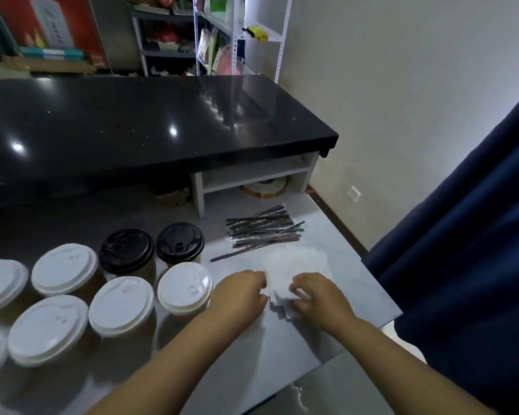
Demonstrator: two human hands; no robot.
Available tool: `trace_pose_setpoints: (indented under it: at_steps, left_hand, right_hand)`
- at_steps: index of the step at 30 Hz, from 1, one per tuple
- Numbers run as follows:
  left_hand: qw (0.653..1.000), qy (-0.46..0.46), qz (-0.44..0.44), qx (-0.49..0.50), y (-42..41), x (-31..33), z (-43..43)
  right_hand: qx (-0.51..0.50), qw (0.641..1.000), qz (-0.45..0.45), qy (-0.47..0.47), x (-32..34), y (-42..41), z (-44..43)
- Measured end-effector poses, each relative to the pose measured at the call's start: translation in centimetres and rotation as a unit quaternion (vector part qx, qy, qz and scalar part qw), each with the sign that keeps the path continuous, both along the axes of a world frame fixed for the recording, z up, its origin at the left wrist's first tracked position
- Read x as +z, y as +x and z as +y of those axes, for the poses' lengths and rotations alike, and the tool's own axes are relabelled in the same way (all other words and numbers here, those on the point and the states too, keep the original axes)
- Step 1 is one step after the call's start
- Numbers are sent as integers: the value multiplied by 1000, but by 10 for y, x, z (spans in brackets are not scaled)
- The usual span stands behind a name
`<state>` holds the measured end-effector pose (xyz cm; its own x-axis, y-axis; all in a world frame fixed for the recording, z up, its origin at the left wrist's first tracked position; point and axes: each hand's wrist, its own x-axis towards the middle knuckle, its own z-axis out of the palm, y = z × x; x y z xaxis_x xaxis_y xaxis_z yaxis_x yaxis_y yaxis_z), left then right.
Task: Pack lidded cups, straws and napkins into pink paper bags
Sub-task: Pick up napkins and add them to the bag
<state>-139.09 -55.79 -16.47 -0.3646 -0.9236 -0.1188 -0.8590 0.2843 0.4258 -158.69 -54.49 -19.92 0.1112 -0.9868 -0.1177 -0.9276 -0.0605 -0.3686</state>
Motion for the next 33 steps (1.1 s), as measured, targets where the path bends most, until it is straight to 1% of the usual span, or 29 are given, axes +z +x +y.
trace_pose_setpoints:
  at_steps: [5,9,11,13,16,17,20,22,25,27,30,33]
  left_hand:
    - [1000,19,-17,8,-13,-17,-2]
    - [999,-12,4,29,-25,-23,-4]
    - [997,-43,31,47,-30,-25,-6]
    - [996,-73,47,36,-35,-24,-10]
    - [995,-91,43,-15,-43,-21,-14]
    - [993,-102,57,-10,-45,-20,-14]
    - [978,-146,140,54,-46,-12,-17]
    - [974,-154,154,68,-45,0,-23]
    - [975,-147,154,57,-41,25,-35]
    - [972,-143,175,69,-33,42,-40]
    - [953,-191,213,104,-8,67,-37]
    - [933,-229,247,128,28,90,-29]
  right_hand:
    - [-68,993,-99,22,10,-12,-7]
    - [-132,965,-227,18,25,-24,-18]
    - [-139,957,-256,17,31,-27,-23]
    - [-133,956,-261,15,36,-30,-25]
    - [-132,956,-261,-2,40,-34,-29]
    - [-131,957,-259,-10,42,-35,-30]
    - [-104,960,-260,-23,49,-36,-36]
    - [-69,965,-253,-24,56,-33,-41]
    - [-22,970,-240,-28,70,-21,-49]
    - [5,974,-222,-40,81,-8,-54]
    - [55,973,-204,-95,102,19,-60]
    - [112,963,-201,-139,126,56,-62]
